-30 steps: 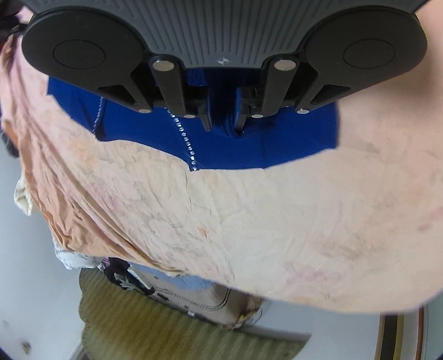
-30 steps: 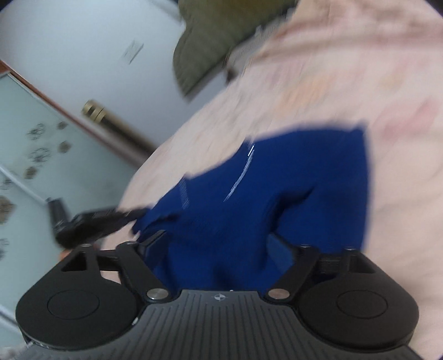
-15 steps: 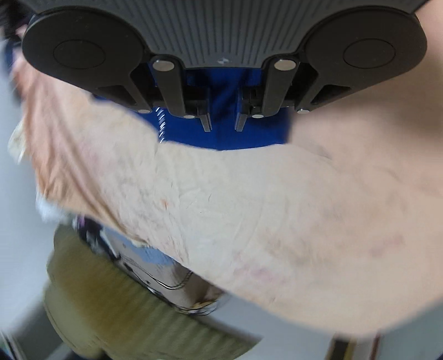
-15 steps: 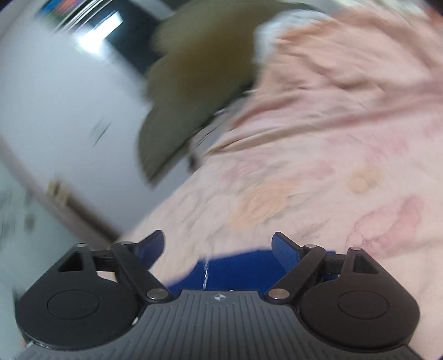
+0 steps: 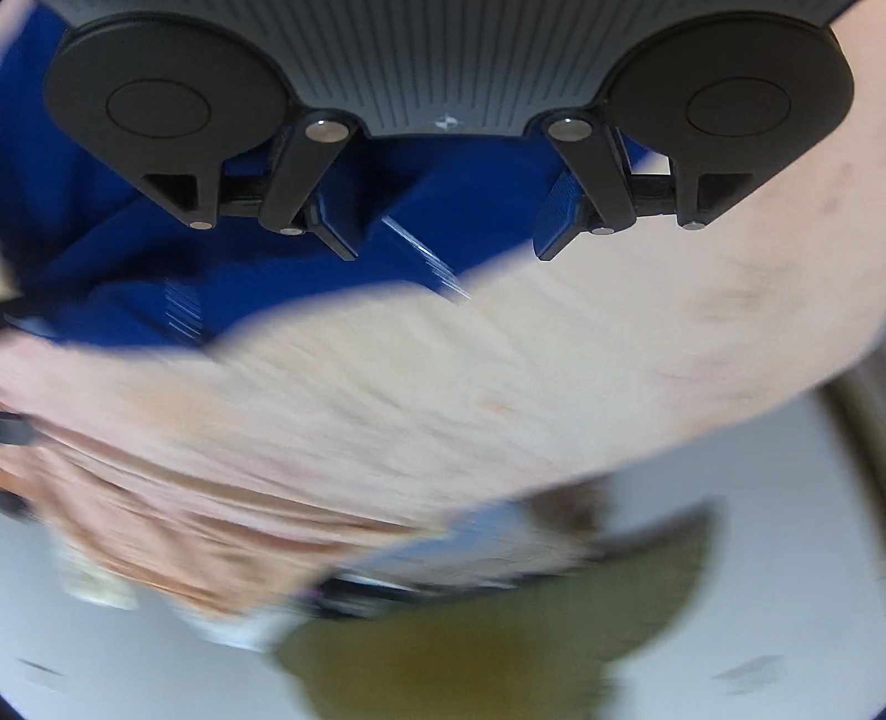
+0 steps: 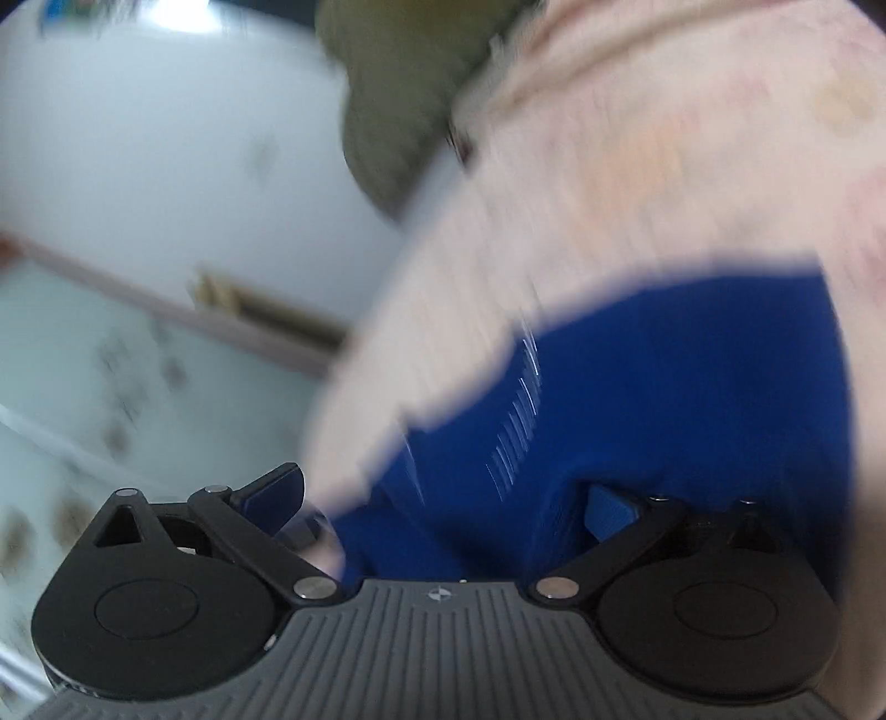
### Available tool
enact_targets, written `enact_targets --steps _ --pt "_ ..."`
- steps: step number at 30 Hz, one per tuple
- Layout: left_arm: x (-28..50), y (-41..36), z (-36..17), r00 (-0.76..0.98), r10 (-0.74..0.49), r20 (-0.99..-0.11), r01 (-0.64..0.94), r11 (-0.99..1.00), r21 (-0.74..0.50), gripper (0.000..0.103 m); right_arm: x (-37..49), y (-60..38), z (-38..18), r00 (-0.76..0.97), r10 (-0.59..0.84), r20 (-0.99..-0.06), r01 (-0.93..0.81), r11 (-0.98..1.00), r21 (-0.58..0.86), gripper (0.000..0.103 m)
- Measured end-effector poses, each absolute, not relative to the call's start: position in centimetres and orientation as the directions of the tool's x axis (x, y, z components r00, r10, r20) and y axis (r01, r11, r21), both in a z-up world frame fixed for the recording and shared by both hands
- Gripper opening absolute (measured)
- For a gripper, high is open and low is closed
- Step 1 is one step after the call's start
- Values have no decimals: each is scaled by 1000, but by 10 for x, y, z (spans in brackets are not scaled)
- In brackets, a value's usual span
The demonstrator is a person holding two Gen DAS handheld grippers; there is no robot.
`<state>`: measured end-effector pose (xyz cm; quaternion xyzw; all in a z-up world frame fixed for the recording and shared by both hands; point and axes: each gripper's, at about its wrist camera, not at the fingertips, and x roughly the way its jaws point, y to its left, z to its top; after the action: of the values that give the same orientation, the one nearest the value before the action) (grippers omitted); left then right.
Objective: Fold small clothes
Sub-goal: 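Lower the folded hem onto the sweater and open both grippers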
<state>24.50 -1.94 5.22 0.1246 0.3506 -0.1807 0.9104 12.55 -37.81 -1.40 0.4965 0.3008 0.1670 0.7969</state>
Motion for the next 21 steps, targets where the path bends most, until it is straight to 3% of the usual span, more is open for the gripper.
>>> enact_targets --steps 2,5,9,14,17,21 --pt "260 -10 56 726 -167 -668 281 958 66 68 133 -396 -15 860 429 -276 89 407 909 101" --pt "258 23 64 720 -210 -661 224 972 -65 68 122 -404 -9 915 195 -354 229 473 851 102" --pt "229 56 65 737 -180 -651 213 977 -30 68 97 -389 9 902 202 -383 165 657 736 102" --pt "188 101 43 656 -251 -712 264 960 -94 69 61 -365 16 825 163 -541 159 852 499 102" --pt "156 117 31 614 -317 -722 300 941 -158 69 28 -357 12 790 143 -596 152 896 417 102" --pt "116 119 28 624 -352 -698 373 919 -131 68 -7 -350 12 786 102 -609 176 909 378 100"
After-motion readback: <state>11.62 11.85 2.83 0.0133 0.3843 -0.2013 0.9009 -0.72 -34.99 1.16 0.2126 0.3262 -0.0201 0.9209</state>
